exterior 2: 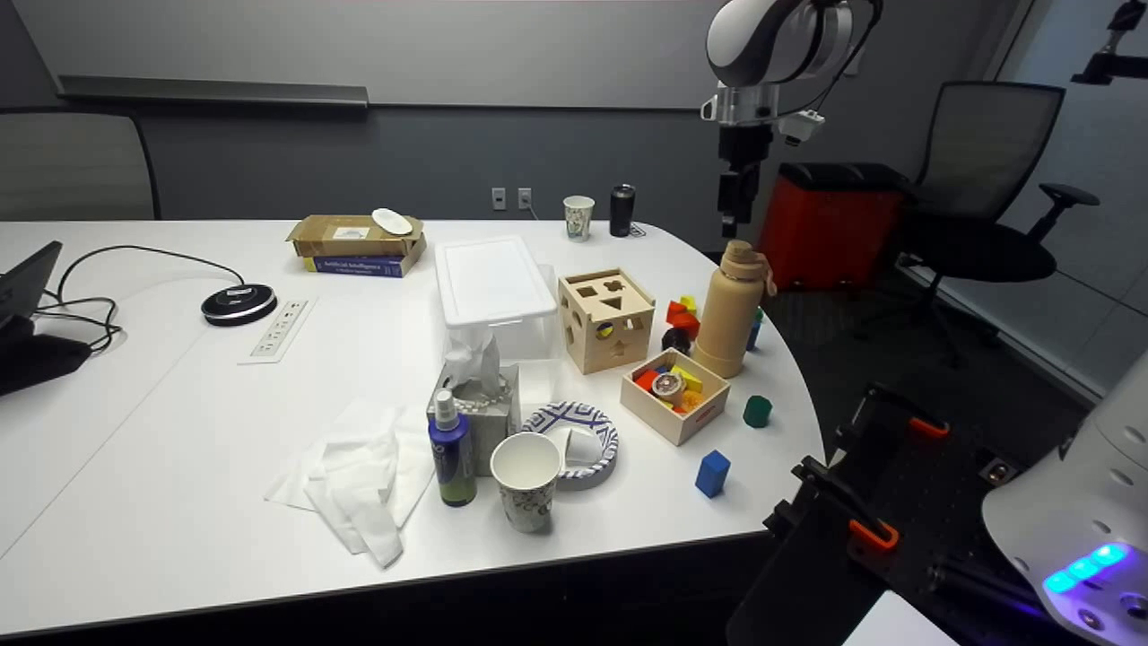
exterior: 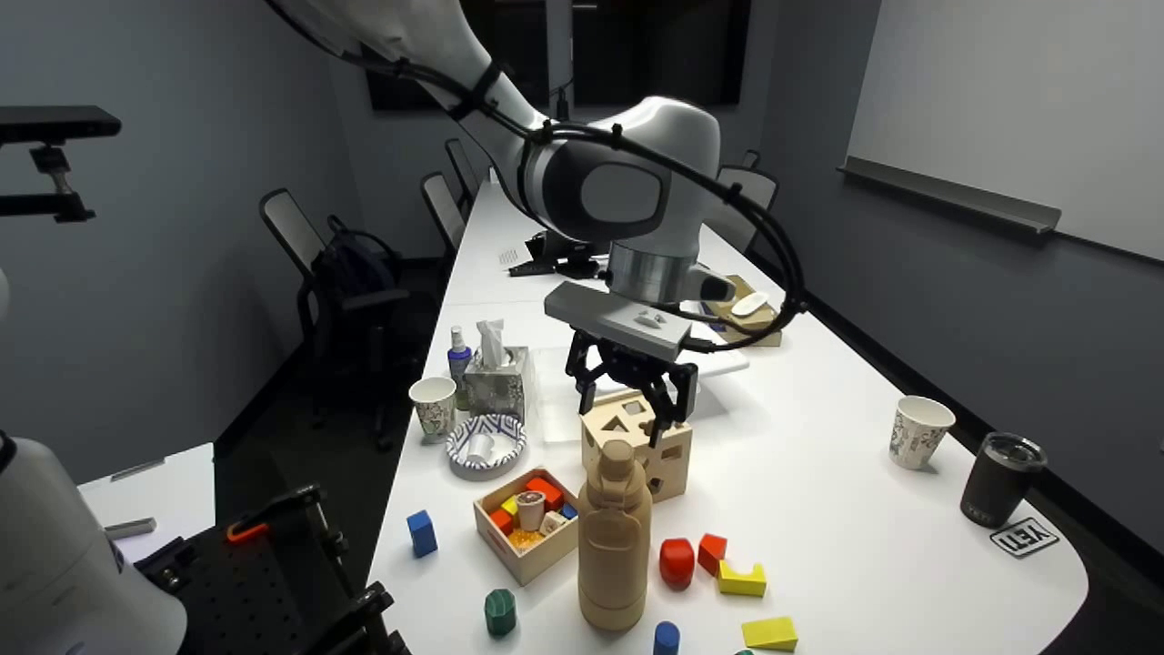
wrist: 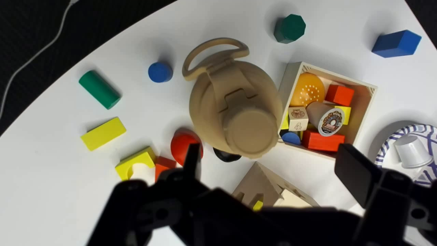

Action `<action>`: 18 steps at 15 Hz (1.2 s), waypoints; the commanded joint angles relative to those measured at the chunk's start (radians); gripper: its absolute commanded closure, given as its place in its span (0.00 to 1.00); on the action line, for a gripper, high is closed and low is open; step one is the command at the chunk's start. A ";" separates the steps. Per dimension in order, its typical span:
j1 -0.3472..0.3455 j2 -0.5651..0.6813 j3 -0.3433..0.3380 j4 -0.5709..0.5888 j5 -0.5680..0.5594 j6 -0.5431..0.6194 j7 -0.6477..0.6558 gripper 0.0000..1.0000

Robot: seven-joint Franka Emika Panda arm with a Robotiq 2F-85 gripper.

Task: Turn the lid on the beige bottle.

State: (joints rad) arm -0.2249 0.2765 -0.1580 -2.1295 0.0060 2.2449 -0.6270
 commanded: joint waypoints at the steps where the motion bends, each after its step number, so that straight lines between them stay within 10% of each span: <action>1: -0.025 -0.005 0.009 -0.038 -0.003 0.044 0.001 0.00; 16: -0.017 0.004 0.014 -0.081 -0.055 0.139 0.028 0.00; 18: -0.018 0.005 0.014 -0.082 -0.059 0.138 0.030 0.28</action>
State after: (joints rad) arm -0.2398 0.2908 -0.1500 -2.1900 -0.0281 2.3555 -0.6230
